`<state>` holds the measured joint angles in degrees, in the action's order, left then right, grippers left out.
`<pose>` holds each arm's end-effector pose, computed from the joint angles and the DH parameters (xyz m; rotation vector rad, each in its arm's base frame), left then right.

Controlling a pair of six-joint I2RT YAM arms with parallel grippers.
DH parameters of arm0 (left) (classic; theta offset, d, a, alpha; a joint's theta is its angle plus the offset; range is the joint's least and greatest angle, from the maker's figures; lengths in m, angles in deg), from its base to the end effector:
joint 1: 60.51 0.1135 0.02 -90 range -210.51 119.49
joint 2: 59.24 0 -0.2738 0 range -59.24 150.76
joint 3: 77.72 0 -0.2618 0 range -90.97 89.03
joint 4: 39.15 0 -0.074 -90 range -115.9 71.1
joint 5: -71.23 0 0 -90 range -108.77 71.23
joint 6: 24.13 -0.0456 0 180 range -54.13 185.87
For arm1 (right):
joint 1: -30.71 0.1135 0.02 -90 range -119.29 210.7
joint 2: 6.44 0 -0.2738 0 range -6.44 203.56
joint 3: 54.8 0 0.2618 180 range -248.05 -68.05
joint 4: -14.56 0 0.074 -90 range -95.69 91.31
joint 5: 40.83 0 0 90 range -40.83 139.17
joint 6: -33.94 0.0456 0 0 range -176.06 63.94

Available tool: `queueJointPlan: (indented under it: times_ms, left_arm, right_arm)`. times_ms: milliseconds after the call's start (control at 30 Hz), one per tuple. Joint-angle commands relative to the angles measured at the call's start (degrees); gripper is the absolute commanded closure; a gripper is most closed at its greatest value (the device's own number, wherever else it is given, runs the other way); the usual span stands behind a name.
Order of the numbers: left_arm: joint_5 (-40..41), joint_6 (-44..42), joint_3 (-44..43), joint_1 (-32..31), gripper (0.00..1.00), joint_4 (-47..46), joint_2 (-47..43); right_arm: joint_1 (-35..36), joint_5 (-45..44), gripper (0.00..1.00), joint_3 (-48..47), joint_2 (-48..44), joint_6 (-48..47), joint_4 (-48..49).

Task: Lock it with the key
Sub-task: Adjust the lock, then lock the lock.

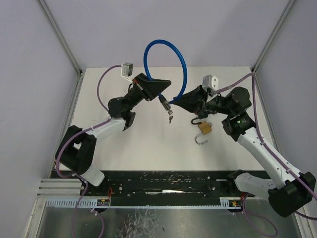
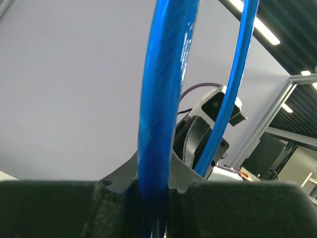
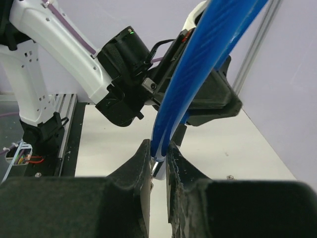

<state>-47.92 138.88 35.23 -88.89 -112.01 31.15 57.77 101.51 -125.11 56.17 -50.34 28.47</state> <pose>0.2852 -0.1793 0.3702 0.2200 0.9626 -1.8264 0.2046 0.1451 0.4292 -1.0298 0.9757 1.0193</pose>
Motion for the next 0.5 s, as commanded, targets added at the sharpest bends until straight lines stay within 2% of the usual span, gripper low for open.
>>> queueJointPlan:
  times_ms: [0,100,233,367,467]
  left_arm:
    - [4.93,1.61,-2.23,-1.9,1.0,-3.6,-0.97]
    - [5.3,-0.65,-1.94,-1.88,1.0,-0.27,-2.45]
    - [5.86,-5.89,-1.69,-2.12,1.0,7.53,-5.66]
    - [7.86,-12.86,-1.93,-3.04,1.0,20.08,-8.69]
    - [9.25,-15.66,-2.9,-4.21,1.0,26.54,-9.69]
  right_arm:
    - [1.51,2.62,1.0,1.17,0.5,-6.96,-1.74]
    - [1.26,-1.32,1.0,0.55,0.09,-15.37,-6.17]
    - [-0.48,-4.32,1.0,-1.52,0.84,-18.23,-7.5]
    - [-1.58,-10.2,1.0,-3.0,1.54,-21.3,-6.36]
    - [-1.81,-9.47,1.0,-4.76,2.34,-24.47,-9.09]
